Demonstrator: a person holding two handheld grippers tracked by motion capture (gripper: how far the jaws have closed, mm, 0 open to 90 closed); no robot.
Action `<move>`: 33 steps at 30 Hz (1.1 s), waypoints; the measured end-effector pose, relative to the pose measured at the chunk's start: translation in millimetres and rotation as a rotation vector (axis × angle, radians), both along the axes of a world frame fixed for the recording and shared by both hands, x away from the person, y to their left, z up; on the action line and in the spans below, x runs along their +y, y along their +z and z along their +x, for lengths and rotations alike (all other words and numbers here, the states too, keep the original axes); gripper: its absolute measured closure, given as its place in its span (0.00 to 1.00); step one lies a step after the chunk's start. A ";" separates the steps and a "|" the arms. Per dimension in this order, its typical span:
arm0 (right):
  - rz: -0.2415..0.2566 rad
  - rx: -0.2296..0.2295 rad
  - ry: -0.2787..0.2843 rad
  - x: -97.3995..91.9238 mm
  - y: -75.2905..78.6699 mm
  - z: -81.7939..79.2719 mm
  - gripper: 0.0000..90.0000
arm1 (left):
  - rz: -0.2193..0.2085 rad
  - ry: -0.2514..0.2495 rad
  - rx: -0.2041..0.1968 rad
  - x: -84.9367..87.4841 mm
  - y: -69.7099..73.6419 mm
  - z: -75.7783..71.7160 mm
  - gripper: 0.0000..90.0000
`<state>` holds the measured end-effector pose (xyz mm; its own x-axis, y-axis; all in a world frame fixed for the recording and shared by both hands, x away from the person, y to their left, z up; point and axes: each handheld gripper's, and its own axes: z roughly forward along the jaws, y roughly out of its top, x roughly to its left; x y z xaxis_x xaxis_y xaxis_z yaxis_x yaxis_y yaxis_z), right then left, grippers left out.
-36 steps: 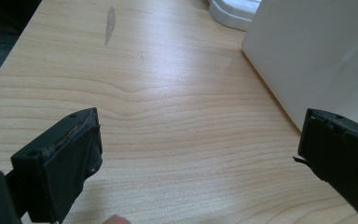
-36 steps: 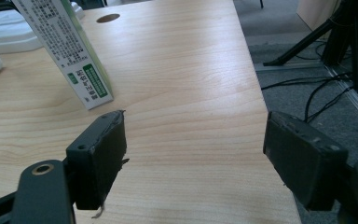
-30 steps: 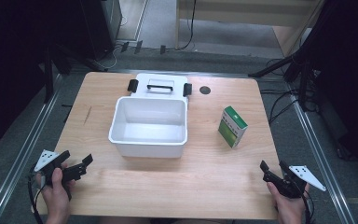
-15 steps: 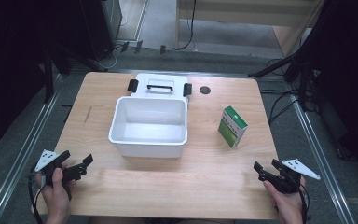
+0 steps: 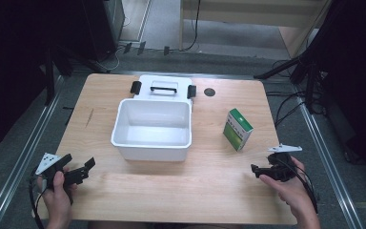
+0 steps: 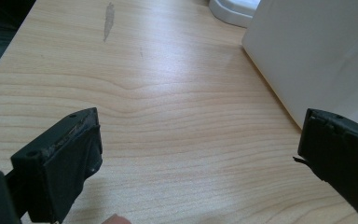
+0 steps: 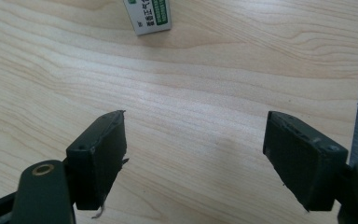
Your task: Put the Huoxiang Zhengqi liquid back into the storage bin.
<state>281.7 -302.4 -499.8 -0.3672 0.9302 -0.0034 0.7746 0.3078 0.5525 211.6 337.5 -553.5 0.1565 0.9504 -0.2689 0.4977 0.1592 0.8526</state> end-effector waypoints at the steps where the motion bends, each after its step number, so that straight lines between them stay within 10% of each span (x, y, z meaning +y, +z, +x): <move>1: -0.021 0.017 0.005 1.9 2.0 2.6 0.24 | 0.000 0.000 0.000 0.1 0.0 0.0 0.00; 15: -0.344 0.316 0.126 22.9 39.8 43.0 0.20 | 0.004 0.000 0.002 -0.2 0.0 0.2 0.00; 33: -0.278 0.407 0.200 63.4 93.5 83.3 0.29 | 0.002 -0.002 0.001 -0.2 0.0 0.2 0.00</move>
<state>364.9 -239.1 -406.3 -0.5605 0.8260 -0.0604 0.8204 0.5637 0.0959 211.8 337.3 -553.5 0.1583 0.9507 -0.2666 0.4986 0.1560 0.8527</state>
